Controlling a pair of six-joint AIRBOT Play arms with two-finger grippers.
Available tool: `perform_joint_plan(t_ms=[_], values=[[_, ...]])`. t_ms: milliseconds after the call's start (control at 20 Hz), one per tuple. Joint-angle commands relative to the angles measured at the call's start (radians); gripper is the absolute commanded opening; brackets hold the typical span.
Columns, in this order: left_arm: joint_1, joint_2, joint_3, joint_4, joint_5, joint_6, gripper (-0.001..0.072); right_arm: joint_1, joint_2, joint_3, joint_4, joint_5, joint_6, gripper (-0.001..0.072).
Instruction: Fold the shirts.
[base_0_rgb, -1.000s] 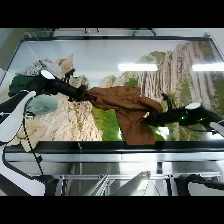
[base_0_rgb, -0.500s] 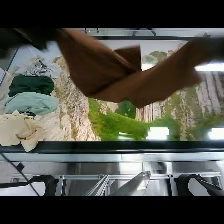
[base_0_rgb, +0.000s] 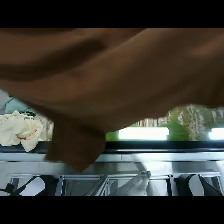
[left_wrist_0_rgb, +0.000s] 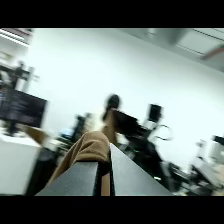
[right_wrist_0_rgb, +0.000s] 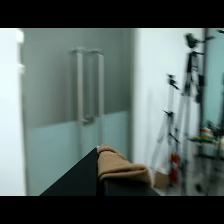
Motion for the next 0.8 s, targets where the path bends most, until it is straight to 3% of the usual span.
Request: perform_joint_plan(t_ms=[0, 200, 300, 400, 450, 500, 550, 600, 750], values=[[0.072, 0.063, -0.182, 0.223, 0.019, 0.018, 0.0027, 0.114, -0.071, 0.006, -0.298, -0.029, 0.069, 0.0023], [-0.087, -0.001, -0.424, 0.560, 0.093, 0.087, 0.0027, 0.473, -0.362, 0.005, -0.636, -0.047, 0.142, 0.0023], [-0.179, -0.087, -0.509, 0.749, 0.200, 0.087, 0.0026, 0.591, -0.534, 0.006, -0.796, -0.143, 0.180, 0.0022], [-0.254, -0.191, -0.572, 0.852, 0.335, 0.088, 0.0032, 0.634, -0.692, 0.010, -0.839, -0.259, 0.196, 0.0022], [-0.277, -0.256, -0.576, 0.882, 0.382, 0.095, 0.0233, 0.635, -0.765, 0.018, -0.836, -0.299, 0.224, 0.0024], [-0.285, -0.316, -0.563, 0.890, 0.410, 0.094, 0.0415, 0.632, -0.826, 0.037, -0.837, -0.303, 0.251, 0.0103], [-0.284, -0.374, -0.537, 0.887, 0.424, 0.093, 0.0656, 0.626, -0.875, 0.059, -0.836, -0.292, 0.280, 0.0381], [-0.275, -0.430, -0.497, 0.888, 0.418, 0.093, 0.0717, 0.614, -0.900, 0.075, -0.837, -0.271, 0.300, 0.0435], [-0.217, -0.540, -0.356, 0.892, 0.343, 0.074, 0.0717, 0.557, -0.890, 0.080, -0.846, -0.167, 0.326, 0.0432]])
